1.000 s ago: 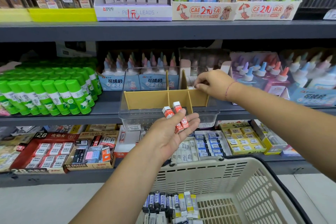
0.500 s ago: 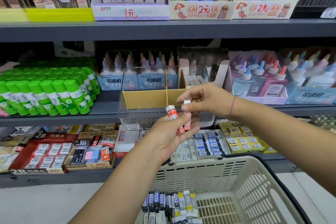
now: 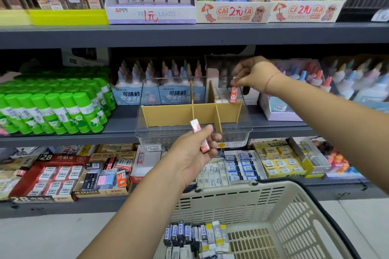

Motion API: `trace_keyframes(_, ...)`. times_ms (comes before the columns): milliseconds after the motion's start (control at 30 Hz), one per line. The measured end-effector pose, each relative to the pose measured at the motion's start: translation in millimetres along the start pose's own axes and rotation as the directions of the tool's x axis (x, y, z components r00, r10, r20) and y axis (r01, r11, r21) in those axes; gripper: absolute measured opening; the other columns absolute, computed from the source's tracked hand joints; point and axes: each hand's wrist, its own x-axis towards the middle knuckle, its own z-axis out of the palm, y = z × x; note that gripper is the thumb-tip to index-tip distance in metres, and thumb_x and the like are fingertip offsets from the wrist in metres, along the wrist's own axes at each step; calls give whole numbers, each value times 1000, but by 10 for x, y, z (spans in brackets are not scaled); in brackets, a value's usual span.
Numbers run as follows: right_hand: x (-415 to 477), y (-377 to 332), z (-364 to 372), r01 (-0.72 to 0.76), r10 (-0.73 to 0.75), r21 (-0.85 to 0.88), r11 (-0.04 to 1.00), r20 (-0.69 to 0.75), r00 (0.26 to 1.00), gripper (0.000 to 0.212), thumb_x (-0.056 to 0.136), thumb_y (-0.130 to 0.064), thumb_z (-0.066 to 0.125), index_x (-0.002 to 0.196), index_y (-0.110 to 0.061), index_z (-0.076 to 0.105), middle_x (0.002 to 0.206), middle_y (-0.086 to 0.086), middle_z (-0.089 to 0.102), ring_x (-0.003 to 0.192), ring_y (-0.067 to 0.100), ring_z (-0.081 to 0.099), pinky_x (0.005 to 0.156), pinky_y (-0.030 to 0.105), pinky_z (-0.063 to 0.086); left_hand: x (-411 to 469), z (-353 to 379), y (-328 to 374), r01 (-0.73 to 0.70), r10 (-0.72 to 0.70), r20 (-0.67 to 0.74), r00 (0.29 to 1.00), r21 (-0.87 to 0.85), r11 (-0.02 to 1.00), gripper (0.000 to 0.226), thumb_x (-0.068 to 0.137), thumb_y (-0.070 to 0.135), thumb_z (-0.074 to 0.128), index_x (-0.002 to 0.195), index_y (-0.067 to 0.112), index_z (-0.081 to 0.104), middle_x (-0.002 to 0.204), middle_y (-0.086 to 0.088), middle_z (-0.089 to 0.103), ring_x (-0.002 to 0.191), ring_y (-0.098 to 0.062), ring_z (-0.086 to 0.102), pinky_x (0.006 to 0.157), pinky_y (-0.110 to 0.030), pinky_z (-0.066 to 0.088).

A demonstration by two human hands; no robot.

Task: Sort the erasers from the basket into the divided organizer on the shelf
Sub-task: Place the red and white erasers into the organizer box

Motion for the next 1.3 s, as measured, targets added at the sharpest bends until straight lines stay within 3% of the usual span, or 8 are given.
trace_keyframes(267,89,-35,11,-26,34,-102,994,79,996,25,74,-1,77,73,-20,60,82,8,70,91,30,69,90,45,53,-12,-3,2,-1,2,20,1000,-42,999,10,96,12,53,91,5,57,73,-10,61,59,-12,52,48,-18,48)
trace_keyframes(467,-96,-32,101,142,-85,-314,939,190,978,14,80,-17,75,91,-18,67,90,-1,68,82,13,63,79,24,49,-3,-4,1,-10,13,35,999,-69,998,14,96,12,53,98,0,59,79,-13,62,67,-16,57,57,-23,57)
trace_keyframes(567,-121,-34,137,189,-122,-408,893,186,975,18,84,-20,71,101,-17,69,92,-3,65,84,12,60,76,21,44,0,-7,-12,-17,20,37,999,-73,997,21,93,8,55,108,-6,61,84,-13,58,75,-19,59,69,-29,60)
trace_keyframes(733,-163,39,141,211,-141,-432,877,189,972,14,85,-20,69,99,-17,70,98,0,71,83,11,61,81,22,47,-21,8,-10,-30,31,67,997,-11,999,20,95,7,53,108,-3,65,85,-10,53,78,-18,60,71,-30,60)
trace_keyframes(967,-231,149,125,149,-54,-485,862,204,977,32,96,-41,48,98,-22,73,101,-3,69,99,18,58,105,49,34,-6,-12,-27,-73,63,78,995,130,989,20,96,17,54,112,10,65,86,-3,74,76,-13,67,76,-27,56)
trace_keyframes(1067,-300,122,125,156,-56,-508,847,206,977,37,96,-44,45,104,-19,71,109,0,67,102,19,56,103,46,36,-10,9,-40,-116,102,85,991,190,975,17,96,19,54,109,10,62,94,-2,75,75,-10,68,77,-27,56)
trace_keyframes(1167,-460,-60,129,240,-204,-358,902,135,969,33,94,-40,51,106,-14,69,106,0,66,90,9,55,86,29,43,-10,25,-50,-181,166,77,983,277,944,17,96,18,55,109,9,58,96,0,75,78,-9,68,74,-24,55)
trace_keyframes(1300,-752,-342,227,135,-208,227,965,340,917,19,86,-22,66,101,-12,69,89,0,70,73,4,62,75,21,53,-18,45,-58,-296,292,68,954,372,880,12,94,18,57,105,12,57,92,2,75,83,-12,68,75,-27,53)
